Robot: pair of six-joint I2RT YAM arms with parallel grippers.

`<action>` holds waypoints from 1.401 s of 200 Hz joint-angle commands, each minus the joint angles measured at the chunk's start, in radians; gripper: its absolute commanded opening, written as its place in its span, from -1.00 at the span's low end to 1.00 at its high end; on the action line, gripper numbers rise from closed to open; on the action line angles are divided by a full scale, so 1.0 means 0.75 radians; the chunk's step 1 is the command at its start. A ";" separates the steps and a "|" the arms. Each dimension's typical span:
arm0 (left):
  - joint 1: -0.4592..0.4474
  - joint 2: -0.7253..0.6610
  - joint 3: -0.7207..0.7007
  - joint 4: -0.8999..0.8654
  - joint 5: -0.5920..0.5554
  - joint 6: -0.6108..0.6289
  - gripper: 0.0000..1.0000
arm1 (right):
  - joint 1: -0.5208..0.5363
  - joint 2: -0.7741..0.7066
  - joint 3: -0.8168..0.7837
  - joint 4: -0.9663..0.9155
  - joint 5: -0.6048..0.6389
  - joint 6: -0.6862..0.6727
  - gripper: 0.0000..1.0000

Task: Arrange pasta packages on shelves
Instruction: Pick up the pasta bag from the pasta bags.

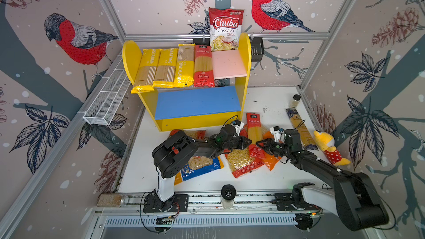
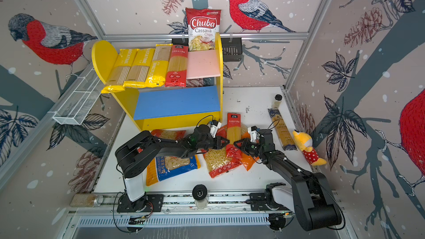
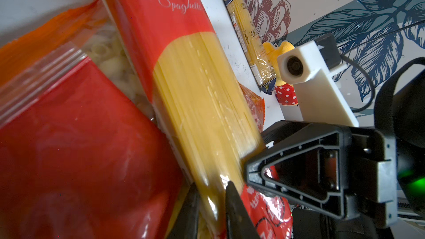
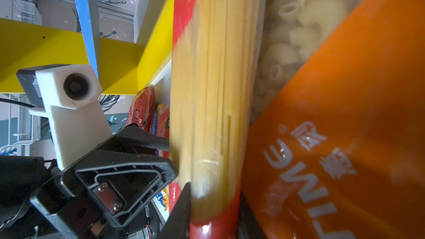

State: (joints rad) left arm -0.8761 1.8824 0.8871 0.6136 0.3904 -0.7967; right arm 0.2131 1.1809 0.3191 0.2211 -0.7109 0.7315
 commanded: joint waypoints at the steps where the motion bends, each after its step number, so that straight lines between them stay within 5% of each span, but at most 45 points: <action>1: -0.001 0.011 0.002 0.086 0.059 -0.015 -0.64 | 0.003 0.022 -0.013 0.135 -0.039 0.016 -0.25; 40: 0.000 0.024 -0.003 0.109 0.073 -0.034 -0.67 | 0.006 0.069 -0.038 0.213 -0.032 0.047 -0.13; 101: 0.011 -0.035 -0.018 0.086 0.068 -0.039 -0.60 | 0.006 0.025 -0.038 0.225 -0.030 0.081 -0.47; 193: 0.052 -0.253 -0.071 0.044 0.053 -0.046 -0.32 | 0.006 -0.112 -0.024 0.246 -0.020 0.157 -0.60; 280: 0.086 -0.457 -0.056 -0.019 0.000 0.033 -0.16 | 0.017 -0.460 -0.010 0.282 0.081 0.154 -0.67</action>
State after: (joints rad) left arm -0.8139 1.5841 0.8341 0.5980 0.4133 -0.8234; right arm 0.2192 0.9165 0.2928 0.2951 -0.6716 0.8864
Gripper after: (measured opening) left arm 0.404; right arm 0.204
